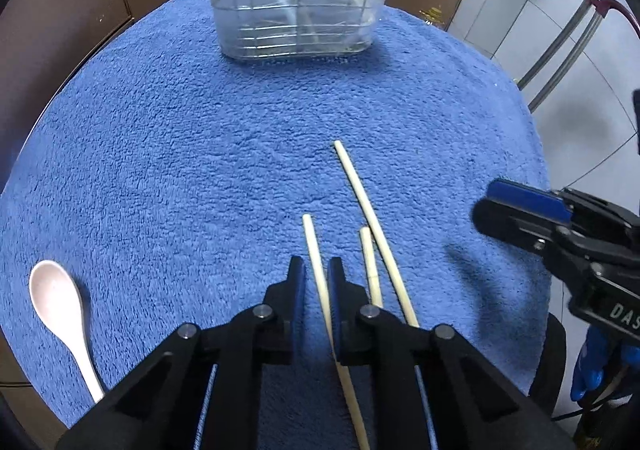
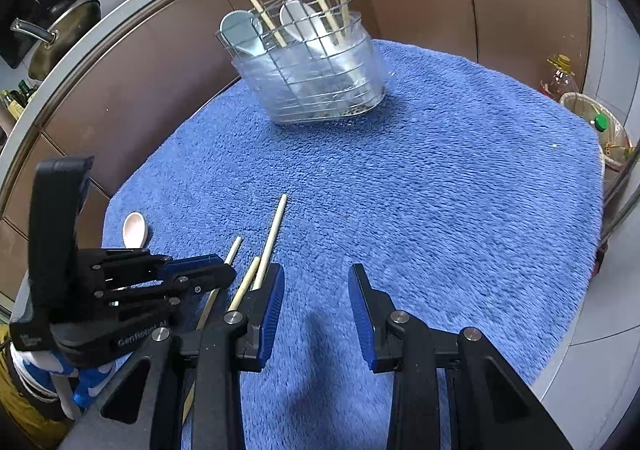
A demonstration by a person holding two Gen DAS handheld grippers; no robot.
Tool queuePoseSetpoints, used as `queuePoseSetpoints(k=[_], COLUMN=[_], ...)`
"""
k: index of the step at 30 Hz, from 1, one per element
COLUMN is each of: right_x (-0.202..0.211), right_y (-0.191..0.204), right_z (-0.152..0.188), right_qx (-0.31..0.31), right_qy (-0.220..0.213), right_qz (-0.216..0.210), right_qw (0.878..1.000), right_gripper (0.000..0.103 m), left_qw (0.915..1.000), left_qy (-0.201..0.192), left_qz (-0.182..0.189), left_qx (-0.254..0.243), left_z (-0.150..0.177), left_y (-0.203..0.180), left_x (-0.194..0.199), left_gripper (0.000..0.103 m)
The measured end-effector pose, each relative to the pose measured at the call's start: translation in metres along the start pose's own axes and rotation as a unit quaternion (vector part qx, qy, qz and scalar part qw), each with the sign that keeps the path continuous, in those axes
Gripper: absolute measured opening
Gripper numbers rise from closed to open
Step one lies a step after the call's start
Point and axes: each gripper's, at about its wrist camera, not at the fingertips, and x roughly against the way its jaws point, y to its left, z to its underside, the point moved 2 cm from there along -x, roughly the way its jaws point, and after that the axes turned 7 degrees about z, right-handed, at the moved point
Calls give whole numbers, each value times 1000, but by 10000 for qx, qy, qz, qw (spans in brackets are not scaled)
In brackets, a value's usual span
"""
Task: Organize utensils
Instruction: 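Grasp a chopstick with the left gripper while the right gripper grasps another chopstick, then lift both held chopsticks and carry them toward the utensil holder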
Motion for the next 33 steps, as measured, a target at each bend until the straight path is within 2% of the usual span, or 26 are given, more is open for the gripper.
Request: queuePoseSetpoints(k=[8, 11, 16, 18, 21, 28, 33], right_x=[-32, -47, -72, -74, -78, -79, -63], right_y=[25, 33, 47, 51, 56, 55, 38], right_z=[-28, -35, -44, -47, -48, -44, -35], right_qx=[198, 306, 586, 729, 967, 1292, 1614], right_qy=[342, 499, 784, 795, 800, 822, 1010], right_qz=[-128, -26, 248, 402, 649, 656, 605], right_qw=[9991, 9983, 9949, 9934, 9900, 9860, 9798], right_gripper=[31, 31, 29, 25, 12, 8, 7], left_qw=[9990, 9976, 9967, 9965, 9962, 9975, 9980], left_qy=[-84, -78, -96, -111, -117, -68, 148], left_qz=[438, 667, 804, 828, 851, 698, 606], left_qx=[86, 162, 100, 101, 110, 26, -99], left_z=[-1, 1, 10, 11, 14, 13, 6], left_y=[19, 29, 39, 41, 45, 29, 23], left_x=[4, 9, 18, 19, 23, 18, 13], left_gripper=[5, 5, 5, 5, 5, 5, 5])
